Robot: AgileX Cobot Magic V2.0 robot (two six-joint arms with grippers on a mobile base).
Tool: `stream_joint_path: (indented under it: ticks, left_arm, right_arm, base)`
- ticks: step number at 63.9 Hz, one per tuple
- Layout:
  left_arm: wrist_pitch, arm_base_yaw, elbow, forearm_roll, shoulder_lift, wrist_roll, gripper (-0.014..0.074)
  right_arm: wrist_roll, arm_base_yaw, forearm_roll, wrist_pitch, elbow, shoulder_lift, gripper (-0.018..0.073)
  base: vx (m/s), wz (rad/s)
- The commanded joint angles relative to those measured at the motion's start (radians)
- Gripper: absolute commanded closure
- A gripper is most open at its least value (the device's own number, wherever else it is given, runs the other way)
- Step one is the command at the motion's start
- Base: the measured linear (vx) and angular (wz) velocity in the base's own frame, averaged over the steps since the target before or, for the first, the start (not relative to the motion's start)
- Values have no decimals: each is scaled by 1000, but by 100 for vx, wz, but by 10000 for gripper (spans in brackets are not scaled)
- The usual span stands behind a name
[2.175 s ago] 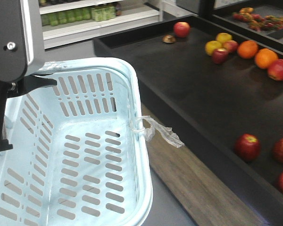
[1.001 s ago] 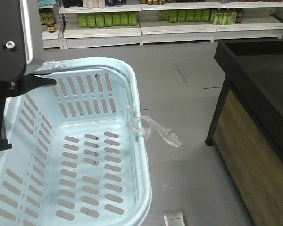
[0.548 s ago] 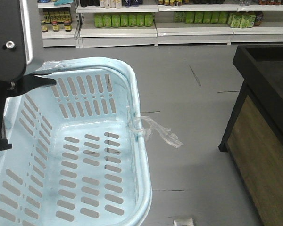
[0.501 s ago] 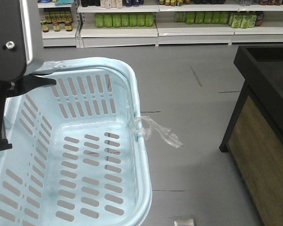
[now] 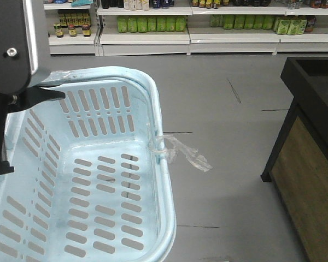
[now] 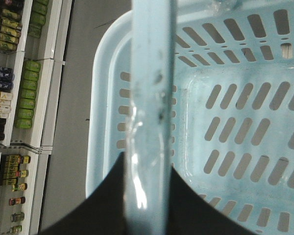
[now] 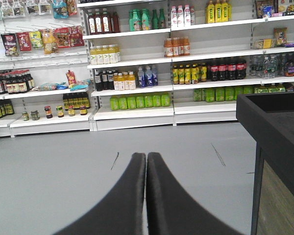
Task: Pick three apples into basket with both arms
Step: 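Drive the base along the aisle carrying the basket in the left gripper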
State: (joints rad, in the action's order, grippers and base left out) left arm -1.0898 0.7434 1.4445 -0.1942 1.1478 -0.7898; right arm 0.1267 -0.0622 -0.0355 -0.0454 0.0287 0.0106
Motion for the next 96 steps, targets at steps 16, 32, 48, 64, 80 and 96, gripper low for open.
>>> stream_joint_path:
  ticks: [16,32,48,64,80,96]
  left_arm:
    - [82,1,31,-4,-20,11,603]
    - [82,1,31,-4,-20,11,603]
    - [82,1,31,-4,-20,11,603]
    - [82,1,31,-4,-20,11,603]
    - [82,1,31,-4,-20,11,603]
    - [82,1,31,-4,-20,11,603]
  right_arm:
    - [-6,2,-5,73,14,7,568]
    - [-6,2,-5,73,14,7,568]
    - [-6,2,-5,73,14,7,568]
    - [-6,2,-5,73,14,7,568]
    - [-6,2,-5,73,14,7,568]
    - [-6,2,-5,74,14,7,568]
  base:
    - [7,-1]
    - [10,-1]
    - [14,-4]
    - [18,-5]
    - [19,-2]
    - [19,1]
